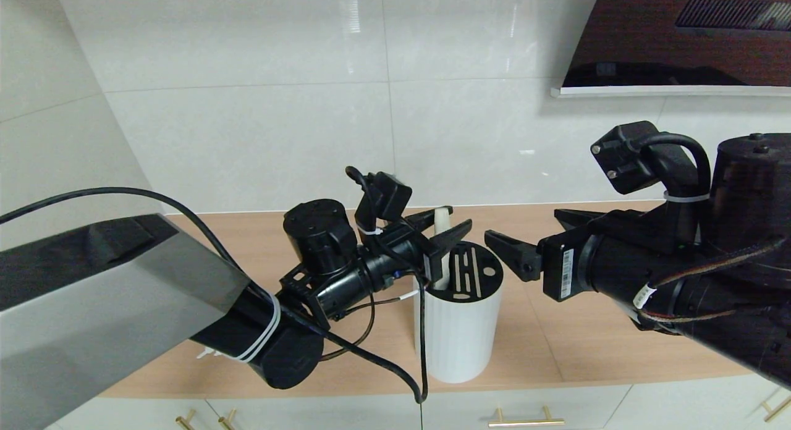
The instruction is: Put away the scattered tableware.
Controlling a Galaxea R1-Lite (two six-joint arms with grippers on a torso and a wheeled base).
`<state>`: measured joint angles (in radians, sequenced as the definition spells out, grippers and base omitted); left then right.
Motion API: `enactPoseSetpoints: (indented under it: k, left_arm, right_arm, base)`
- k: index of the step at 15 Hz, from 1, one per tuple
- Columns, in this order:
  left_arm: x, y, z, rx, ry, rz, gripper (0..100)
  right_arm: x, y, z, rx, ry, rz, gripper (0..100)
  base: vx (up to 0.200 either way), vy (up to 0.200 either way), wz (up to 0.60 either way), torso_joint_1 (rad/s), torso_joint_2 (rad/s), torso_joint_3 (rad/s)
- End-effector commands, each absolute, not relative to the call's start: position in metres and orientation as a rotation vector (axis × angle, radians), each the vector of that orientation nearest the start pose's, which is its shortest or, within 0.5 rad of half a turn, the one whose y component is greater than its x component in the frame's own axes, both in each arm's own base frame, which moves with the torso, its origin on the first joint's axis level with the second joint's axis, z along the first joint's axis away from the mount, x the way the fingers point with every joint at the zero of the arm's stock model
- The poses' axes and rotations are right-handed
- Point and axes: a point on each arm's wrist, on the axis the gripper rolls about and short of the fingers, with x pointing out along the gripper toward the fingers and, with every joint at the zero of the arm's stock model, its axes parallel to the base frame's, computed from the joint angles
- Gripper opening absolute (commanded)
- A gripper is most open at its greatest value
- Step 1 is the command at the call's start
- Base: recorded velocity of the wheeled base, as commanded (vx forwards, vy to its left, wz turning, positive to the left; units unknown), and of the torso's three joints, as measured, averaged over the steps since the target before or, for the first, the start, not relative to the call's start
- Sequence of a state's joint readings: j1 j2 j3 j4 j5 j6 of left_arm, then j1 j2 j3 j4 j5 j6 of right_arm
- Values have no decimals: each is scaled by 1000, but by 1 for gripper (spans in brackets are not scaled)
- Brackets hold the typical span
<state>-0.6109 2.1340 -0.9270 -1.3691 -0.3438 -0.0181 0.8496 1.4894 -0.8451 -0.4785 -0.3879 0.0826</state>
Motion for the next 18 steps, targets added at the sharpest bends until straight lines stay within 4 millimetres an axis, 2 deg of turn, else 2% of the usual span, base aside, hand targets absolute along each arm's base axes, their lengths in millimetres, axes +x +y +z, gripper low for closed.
enactPoseSetpoints:
  k: [1, 6, 9, 10, 11, 12, 13, 15, 16, 17, 18]
  left_arm:
    - [316, -230, 141, -46, -210, -945, 100]
    - [312, -227, 155, -54, -253, -934, 100]
    - [302, -218, 182, -74, -321, -888, 100]
    - [288, -201, 215, -101, -407, -825, 100]
    - [281, -194, 227, -110, -438, -801, 100]
    - [265, -171, 254, -128, -514, -722, 100]
    - [254, -151, 267, -131, -547, -665, 100]
    - [227, -113, 269, -115, -548, -571, 100]
    - [197, -80, 257, -89, -512, -497, 100]
    - [174, -61, 247, -84, -479, -452, 100]
    - [154, -47, 237, -88, -439, -412, 100]
  right_arm:
    - [178, 190, 238, -16, 155, 454, 100]
    - [178, 190, 238, -16, 155, 454, 100]
    - [182, 184, 236, -14, 158, 425, 100]
    - [188, 170, 239, 3, 141, 372, 100]
    - [189, 164, 242, 13, 131, 351, 100]
    - [191, 141, 241, 20, 126, 277, 100]
    - [192, 122, 241, 27, 117, 211, 100]
    - [182, 89, 240, 50, 84, 107, 100]
    - [159, 60, 239, 77, 30, 37, 100]
    - [137, 43, 235, 93, -5, 25, 100]
    - [112, 31, 223, 99, -24, 52, 100]
  base:
    - [0, 0, 0, 0, 0, 0]
    - [0, 0, 0, 0, 0, 0]
    - [0, 0, 0, 0, 0, 0]
    - [0, 0, 0, 0, 0, 0]
    - [0, 0, 0, 0, 0, 0]
    - [0, 0, 0, 0, 0, 0]
    - [0, 0, 0, 0, 0, 0]
    - [0, 0, 0, 0, 0, 0]
    - [0, 0, 0, 0, 0, 0]
    - [0, 0, 0, 0, 0, 0]
    - [0, 0, 0, 0, 0, 0]
